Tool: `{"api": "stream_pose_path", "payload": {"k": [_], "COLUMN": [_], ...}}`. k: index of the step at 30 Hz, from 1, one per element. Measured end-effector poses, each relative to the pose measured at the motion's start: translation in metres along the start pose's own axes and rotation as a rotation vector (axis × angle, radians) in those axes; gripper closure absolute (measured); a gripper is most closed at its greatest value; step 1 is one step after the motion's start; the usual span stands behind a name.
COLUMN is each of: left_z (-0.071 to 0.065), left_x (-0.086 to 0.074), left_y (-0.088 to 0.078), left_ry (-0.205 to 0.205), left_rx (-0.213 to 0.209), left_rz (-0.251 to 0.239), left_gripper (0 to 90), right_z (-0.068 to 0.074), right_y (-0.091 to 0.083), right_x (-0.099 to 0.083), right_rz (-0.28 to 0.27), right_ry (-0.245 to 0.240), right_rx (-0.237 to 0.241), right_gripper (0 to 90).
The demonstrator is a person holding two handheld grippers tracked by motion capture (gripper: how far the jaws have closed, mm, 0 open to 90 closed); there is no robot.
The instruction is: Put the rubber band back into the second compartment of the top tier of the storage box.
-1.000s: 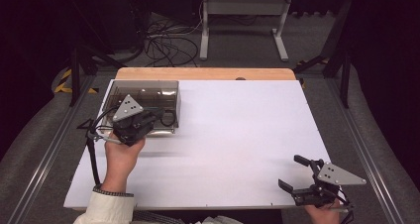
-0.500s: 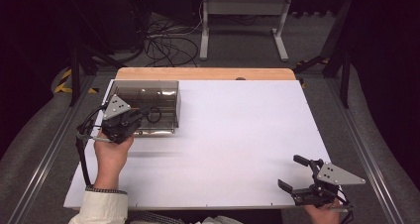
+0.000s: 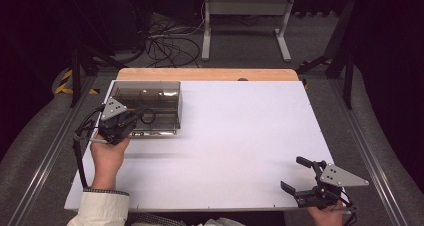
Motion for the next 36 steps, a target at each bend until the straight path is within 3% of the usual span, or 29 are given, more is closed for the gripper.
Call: {"api": "stream_pose_path", "payload": {"k": [11, 36], "left_z": [0.010, 0.030], "left_x": [-0.012, -0.034], "left_y": [0.003, 0.010], "left_ry": [0.003, -0.047], "left_rx": [0.029, 0.060], "left_rz": [0.036, 0.099], "left_gripper": [86.3, 86.2], "right_z": [0.000, 0.000], "right_y": [0.000, 0.001], "right_x": [0.000, 0.000], "right_rz": [-0.001, 0.002], "right_ry": [0.000, 0.008], "right_rx": [0.002, 0.002], "right_gripper": [3.4, 3.4]}}
Point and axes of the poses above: each handheld gripper's, and its own axes: y roughly forward along the jaws, x roughly out of its top, z roughly to its left, the point moved 10 cm from there along y, roughly forward along the jaws, and after that the axes turned 3 degrees about -z, right-handed, at the moved point
